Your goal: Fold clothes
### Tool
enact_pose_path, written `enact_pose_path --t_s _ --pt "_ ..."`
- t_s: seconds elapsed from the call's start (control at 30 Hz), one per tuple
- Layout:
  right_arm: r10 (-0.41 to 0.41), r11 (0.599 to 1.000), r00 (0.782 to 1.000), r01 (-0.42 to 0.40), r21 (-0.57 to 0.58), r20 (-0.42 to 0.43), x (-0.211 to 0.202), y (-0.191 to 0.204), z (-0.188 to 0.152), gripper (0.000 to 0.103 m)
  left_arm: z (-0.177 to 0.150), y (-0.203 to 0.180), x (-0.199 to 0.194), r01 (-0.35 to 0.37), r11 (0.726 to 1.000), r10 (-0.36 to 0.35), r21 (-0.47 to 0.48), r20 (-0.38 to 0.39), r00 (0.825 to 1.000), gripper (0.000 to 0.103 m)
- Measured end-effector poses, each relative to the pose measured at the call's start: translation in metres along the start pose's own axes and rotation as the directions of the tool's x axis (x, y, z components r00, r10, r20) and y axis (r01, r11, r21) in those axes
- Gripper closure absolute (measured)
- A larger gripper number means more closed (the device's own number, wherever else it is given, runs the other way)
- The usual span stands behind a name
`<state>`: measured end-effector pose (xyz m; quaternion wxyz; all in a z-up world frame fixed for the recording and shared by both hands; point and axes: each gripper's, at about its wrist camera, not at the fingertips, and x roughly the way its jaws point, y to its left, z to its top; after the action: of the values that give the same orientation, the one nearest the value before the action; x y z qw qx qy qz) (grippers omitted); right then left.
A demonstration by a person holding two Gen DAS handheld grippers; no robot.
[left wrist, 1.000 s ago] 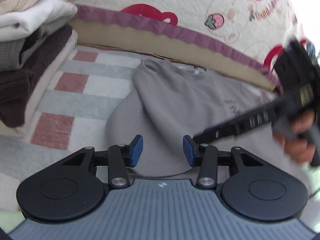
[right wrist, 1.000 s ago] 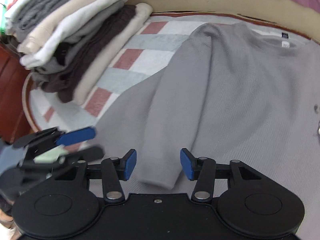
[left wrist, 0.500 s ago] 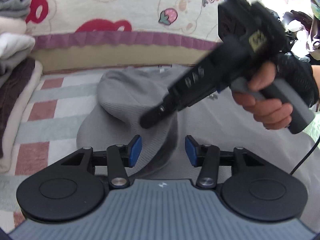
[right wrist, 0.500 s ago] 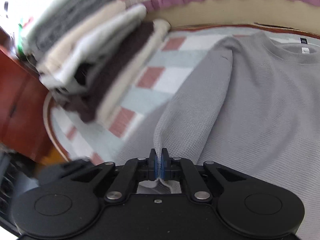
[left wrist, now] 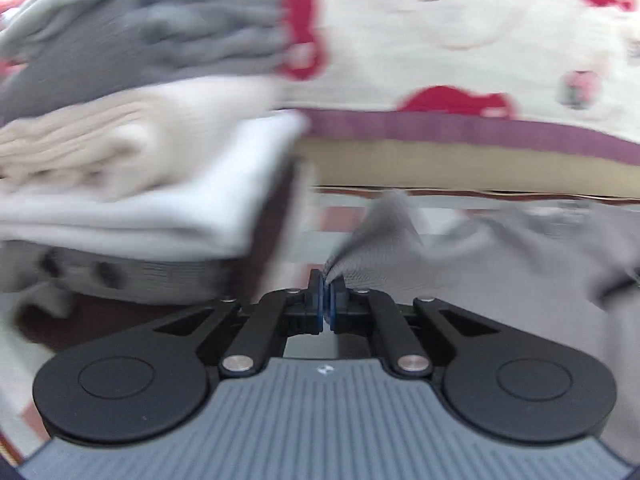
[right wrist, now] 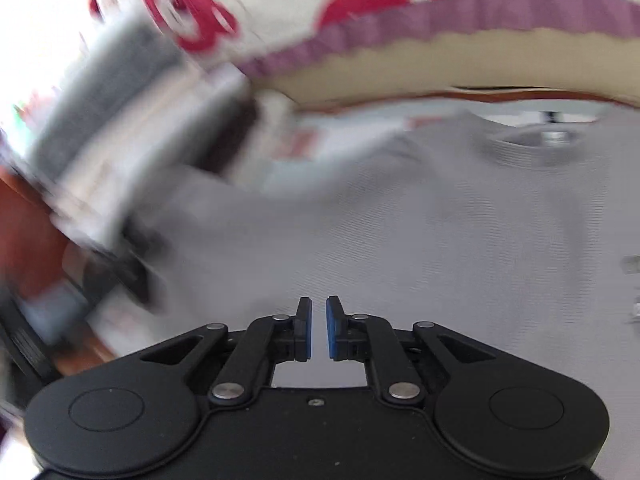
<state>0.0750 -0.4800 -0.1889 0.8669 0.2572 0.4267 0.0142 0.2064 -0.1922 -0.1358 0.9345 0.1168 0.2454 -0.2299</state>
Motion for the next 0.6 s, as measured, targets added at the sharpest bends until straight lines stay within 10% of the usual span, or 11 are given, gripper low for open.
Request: enact_pose_path --t_s 0.17,0.6 --pt "-0.166 0.983 0.982 0.158 -0.097 -0.087 0.014 -0.014 -0.023 0.088 -0.012 0.017 0.018 -0.062 0.995 0.06 -0.073 -0.023 0.998 0.1" --pt "-0.173 0.979 0.979 0.16 -0.125 -0.109 0.012 -0.014 -0.039 0.075 -0.025 0.018 0.017 -0.109 0.994 0.109 -0.002 -0.038 0.993 0.1"
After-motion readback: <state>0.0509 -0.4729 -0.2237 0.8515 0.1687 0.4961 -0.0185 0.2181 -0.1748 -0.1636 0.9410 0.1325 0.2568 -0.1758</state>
